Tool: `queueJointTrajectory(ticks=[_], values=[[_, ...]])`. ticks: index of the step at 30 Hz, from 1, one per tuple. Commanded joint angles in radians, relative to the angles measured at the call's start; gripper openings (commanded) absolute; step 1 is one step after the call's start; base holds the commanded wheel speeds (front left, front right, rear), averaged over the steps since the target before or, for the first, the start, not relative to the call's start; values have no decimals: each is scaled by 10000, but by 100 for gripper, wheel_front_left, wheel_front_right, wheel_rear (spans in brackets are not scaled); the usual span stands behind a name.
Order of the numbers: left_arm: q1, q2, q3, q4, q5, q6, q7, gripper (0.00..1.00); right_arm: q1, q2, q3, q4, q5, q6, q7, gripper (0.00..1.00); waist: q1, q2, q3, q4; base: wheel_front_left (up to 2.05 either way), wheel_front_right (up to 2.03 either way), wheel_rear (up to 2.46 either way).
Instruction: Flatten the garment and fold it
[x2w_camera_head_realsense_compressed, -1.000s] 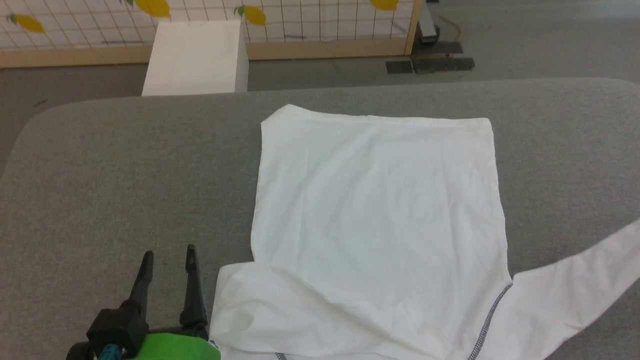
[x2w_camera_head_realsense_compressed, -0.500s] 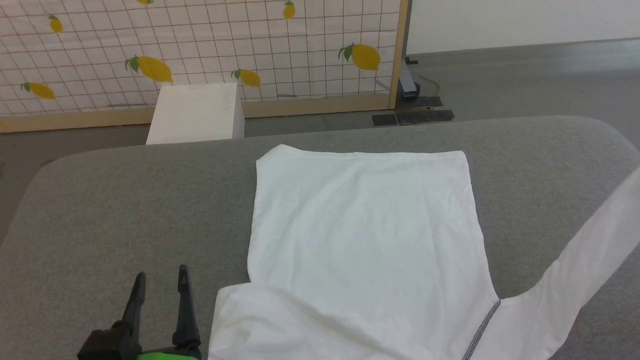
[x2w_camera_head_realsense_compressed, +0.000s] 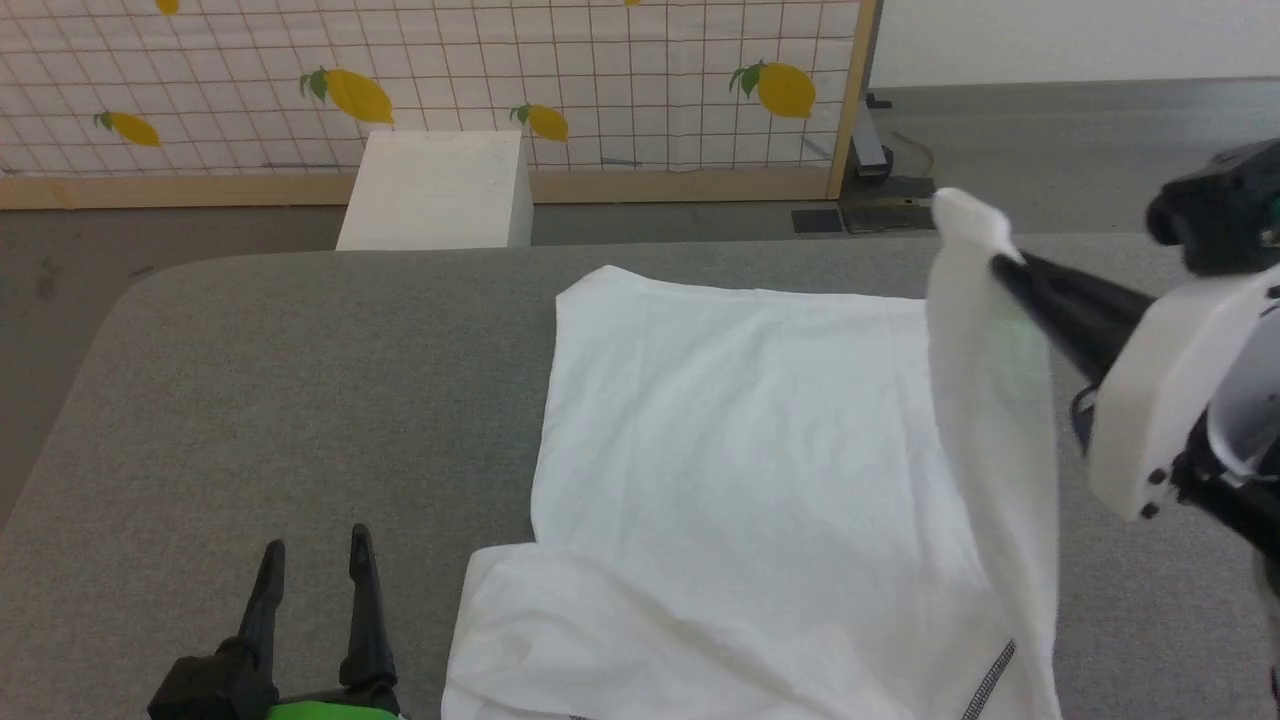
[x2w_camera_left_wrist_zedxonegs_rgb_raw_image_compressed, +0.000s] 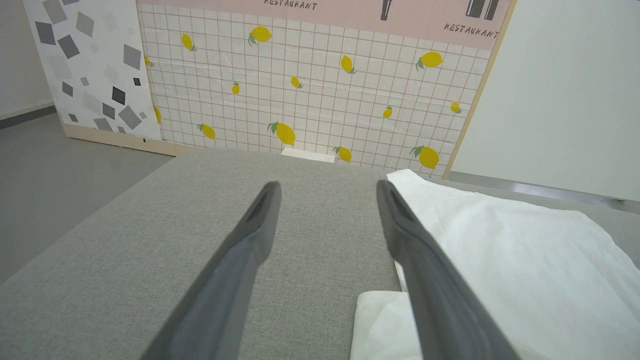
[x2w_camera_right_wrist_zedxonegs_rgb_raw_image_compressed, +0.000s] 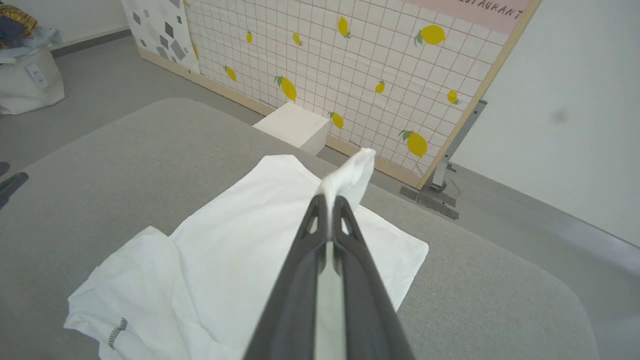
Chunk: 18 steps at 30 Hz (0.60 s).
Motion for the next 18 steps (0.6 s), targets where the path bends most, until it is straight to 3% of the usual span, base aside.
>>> queueJointTrajectory(ticks=[1,9,18], values=[[-55,53,33,-19,-126,47,-30,100,-161,177,315,-133,100,-15,57,0,1,0,42,173,0,0,0],[-147,-9,-6,54,-173,31,-72,100,-180,902,2330,6,266,-15,-35,0,1,0,196,577,0,0,0],[-444,-129,-173,183,-166,-33,-103,100,377,1317,4101,1410,305,-15,-794,0,1,0,517,987,0,0,0]])
